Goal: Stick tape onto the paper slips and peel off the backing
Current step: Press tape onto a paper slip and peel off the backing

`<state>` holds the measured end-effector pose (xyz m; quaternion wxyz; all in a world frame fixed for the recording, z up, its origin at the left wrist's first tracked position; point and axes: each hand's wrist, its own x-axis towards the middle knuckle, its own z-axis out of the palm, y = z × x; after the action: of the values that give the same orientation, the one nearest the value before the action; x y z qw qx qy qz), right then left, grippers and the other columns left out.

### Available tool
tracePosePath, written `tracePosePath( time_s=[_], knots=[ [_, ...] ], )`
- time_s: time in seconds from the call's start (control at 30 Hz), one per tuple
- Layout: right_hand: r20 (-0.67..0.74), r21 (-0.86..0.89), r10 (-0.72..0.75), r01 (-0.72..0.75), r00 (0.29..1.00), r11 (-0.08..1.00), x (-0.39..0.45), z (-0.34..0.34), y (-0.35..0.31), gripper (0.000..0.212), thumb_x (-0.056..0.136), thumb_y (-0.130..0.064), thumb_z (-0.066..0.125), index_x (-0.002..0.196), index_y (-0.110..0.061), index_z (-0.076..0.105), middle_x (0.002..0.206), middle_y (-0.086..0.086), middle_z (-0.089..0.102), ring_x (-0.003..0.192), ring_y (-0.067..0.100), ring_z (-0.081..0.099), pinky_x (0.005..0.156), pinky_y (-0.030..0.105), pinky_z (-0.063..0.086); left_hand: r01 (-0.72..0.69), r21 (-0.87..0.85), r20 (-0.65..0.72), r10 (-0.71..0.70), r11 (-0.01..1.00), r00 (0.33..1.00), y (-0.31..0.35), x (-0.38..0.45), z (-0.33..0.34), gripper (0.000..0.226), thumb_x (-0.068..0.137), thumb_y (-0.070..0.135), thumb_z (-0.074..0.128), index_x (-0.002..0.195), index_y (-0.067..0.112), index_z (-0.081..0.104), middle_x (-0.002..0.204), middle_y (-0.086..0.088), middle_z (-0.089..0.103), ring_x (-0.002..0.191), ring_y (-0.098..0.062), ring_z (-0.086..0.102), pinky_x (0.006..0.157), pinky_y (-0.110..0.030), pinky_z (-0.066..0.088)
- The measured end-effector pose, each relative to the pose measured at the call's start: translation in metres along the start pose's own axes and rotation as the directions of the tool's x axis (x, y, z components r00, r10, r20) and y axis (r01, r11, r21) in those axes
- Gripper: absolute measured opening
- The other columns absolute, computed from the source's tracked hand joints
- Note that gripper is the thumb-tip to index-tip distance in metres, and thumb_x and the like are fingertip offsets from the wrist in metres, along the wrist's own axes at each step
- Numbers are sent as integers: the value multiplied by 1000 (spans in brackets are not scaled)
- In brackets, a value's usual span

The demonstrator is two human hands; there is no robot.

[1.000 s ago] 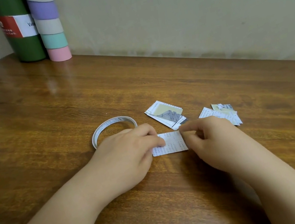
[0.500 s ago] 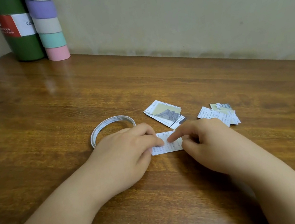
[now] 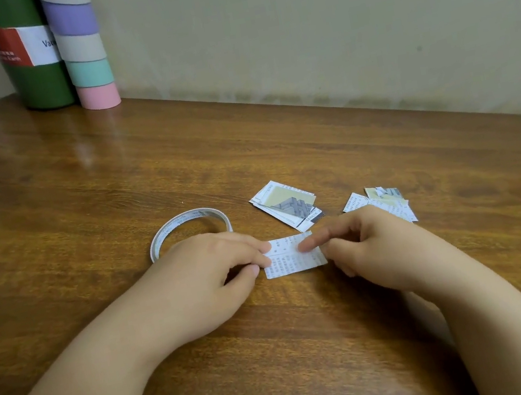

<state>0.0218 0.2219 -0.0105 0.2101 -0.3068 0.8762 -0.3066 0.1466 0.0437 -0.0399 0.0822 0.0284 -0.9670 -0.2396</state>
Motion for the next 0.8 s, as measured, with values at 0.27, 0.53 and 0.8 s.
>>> tracePosePath(
  time_s=[0.27, 0.53, 0.8],
  knots=[
    [-415, -126, -140, 95, 899, 987, 12, 5, -3, 15, 88, -26, 62, 102, -24, 67, 79, -12, 60, 67, -8, 52, 57, -1, 35, 7, -31, 24, -6, 999, 1000, -1, -1, -3, 24, 90, 30, 54, 107, 38, 69, 119, 37, 52, 83, 26, 44, 67, -3, 32],
    [-339, -428, -177, 16, 924, 904, 53, 8, -20, 34, 92, -35, 55, 122, -19, 56, 116, -2, 49, 113, 18, 45, 82, 25, 36, 26, -44, 20, -26, 999, 999, 3, -4, -6, 24, 88, 35, 55, 110, 37, 66, 119, 37, 48, 73, -4, 53, 61, -6, 34],
    [-371, -392, -154, -4, 916, 920, 61, 21, -10, 33, 87, -39, 62, 115, -21, 59, 112, -2, 50, 109, 19, 42, 82, 25, 33, 1, -19, 66, 1, 1000, 998, 3, -2, -8, 25, 91, 37, 51, 109, 37, 67, 123, 34, 49, 79, 19, 45, 66, -3, 31]
  ],
)
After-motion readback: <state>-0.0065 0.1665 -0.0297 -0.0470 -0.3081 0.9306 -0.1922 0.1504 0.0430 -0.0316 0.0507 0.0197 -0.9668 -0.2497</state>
